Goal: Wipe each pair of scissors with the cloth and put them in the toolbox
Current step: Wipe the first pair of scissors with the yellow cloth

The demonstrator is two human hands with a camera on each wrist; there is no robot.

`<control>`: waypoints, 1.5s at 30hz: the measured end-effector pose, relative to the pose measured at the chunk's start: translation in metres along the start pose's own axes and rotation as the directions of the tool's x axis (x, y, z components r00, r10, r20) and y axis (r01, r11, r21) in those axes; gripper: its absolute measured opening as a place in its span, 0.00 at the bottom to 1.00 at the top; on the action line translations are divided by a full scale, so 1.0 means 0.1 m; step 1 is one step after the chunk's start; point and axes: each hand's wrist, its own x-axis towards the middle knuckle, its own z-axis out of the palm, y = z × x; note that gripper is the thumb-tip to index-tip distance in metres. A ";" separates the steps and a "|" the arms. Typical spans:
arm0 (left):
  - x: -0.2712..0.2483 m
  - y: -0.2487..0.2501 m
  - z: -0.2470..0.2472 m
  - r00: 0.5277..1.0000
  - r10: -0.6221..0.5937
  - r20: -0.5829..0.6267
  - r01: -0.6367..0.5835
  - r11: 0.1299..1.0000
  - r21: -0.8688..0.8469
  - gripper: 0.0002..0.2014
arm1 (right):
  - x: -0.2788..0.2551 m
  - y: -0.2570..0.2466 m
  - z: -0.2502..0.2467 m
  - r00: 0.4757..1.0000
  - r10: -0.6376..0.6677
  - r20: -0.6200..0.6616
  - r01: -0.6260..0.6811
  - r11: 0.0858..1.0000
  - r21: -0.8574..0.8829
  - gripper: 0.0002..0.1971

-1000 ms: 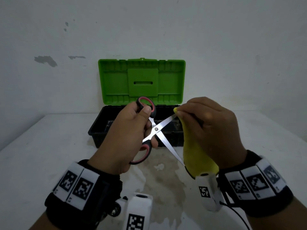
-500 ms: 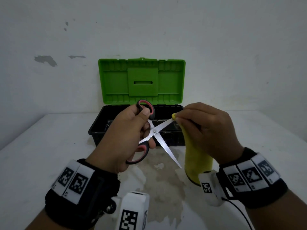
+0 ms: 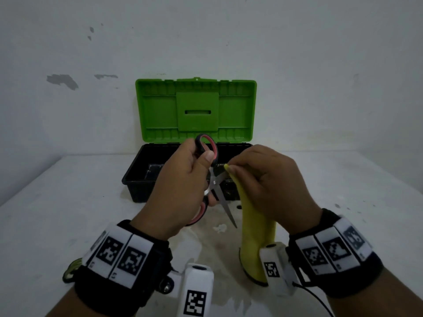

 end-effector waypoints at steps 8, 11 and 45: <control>0.01 0.00 -0.02 0.999 0.032 0.006 -0.032 0.999 -0.004 0.07 | -0.01 -0.04 0.05 1.000 -0.016 -0.011 0.016 1.000 0.018 0.05; 0.01 0.00 -0.03 1.000 0.011 0.013 -0.010 0.999 -0.037 0.07 | 0.00 0.15 -0.02 1.000 0.023 -0.014 -0.024 1.000 -0.019 0.05; -0.07 -0.34 -0.02 0.961 -0.035 -0.273 0.086 0.980 0.179 0.14 | -0.13 -0.03 0.04 0.605 0.680 0.415 -0.773 0.377 0.510 0.17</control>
